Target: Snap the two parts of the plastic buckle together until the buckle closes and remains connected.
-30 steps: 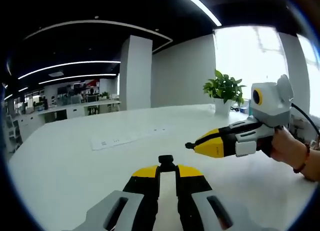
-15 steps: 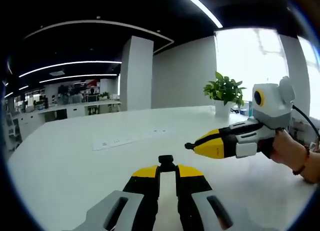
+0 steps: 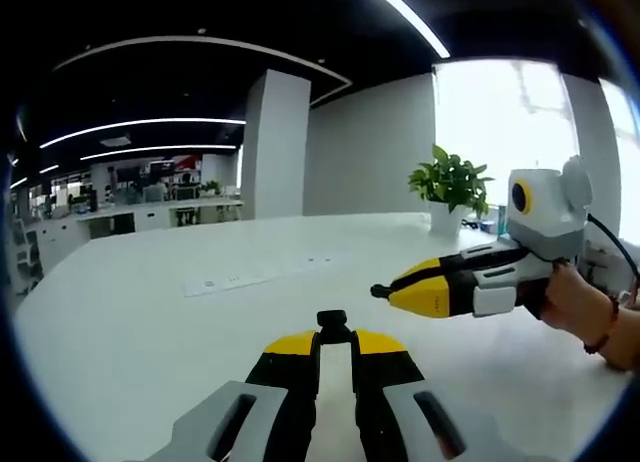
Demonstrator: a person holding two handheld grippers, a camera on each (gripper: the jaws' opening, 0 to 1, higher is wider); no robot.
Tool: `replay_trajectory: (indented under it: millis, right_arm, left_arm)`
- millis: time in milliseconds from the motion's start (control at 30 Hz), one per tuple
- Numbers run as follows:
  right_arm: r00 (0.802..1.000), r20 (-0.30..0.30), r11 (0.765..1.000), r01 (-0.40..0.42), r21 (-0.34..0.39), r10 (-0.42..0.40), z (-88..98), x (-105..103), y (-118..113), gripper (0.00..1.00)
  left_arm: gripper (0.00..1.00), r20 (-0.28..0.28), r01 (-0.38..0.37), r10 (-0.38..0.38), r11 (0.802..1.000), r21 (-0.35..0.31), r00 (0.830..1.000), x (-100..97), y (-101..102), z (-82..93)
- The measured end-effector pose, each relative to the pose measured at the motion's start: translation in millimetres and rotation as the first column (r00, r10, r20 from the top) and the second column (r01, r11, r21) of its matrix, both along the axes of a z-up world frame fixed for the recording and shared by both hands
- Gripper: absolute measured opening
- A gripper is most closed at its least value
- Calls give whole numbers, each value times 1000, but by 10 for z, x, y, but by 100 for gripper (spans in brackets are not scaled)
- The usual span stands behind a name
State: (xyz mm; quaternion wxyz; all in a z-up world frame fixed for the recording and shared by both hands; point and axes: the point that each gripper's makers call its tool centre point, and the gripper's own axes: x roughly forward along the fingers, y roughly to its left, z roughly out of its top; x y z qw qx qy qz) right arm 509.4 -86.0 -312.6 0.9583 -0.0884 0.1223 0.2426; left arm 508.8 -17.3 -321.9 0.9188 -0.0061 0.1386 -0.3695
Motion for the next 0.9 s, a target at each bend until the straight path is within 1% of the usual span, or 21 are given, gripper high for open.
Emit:
replay_trajectory:
  millis: [100,367,533,700,767,900]
  right_arm:
    - [1000,1,1000,1,1,-1,6,1,4,10]
    - [1000,6,1000,1,8,-1,31,-24,11,10]
    - [1000,4,1000,0,11,0,27,-39,20,10]
    - [1000,9,1000,-1,1,1,22,-73,23,10]
    - [1000,6,1000,-4,5,4,18,-92,23,10]
    - [1000,9,1000,-4,5,4,40,-137,12,10]
  left_arm:
    - [10,10,0,0,1000,-1,1000,-9,6,30]
    - [10,4,-6,6,1000,-15,1000,-54,54,19]
    - [10,0,-6,6,1000,-7,1000,-119,73,-6]
    - [10,2,-1,1,1000,-10,1000,-188,108,-8]
    - [10,4,1,-1,1000,-2,1000,-187,109,-10]
    - [10,7,6,-6,1000,-6,1000,-199,93,7]
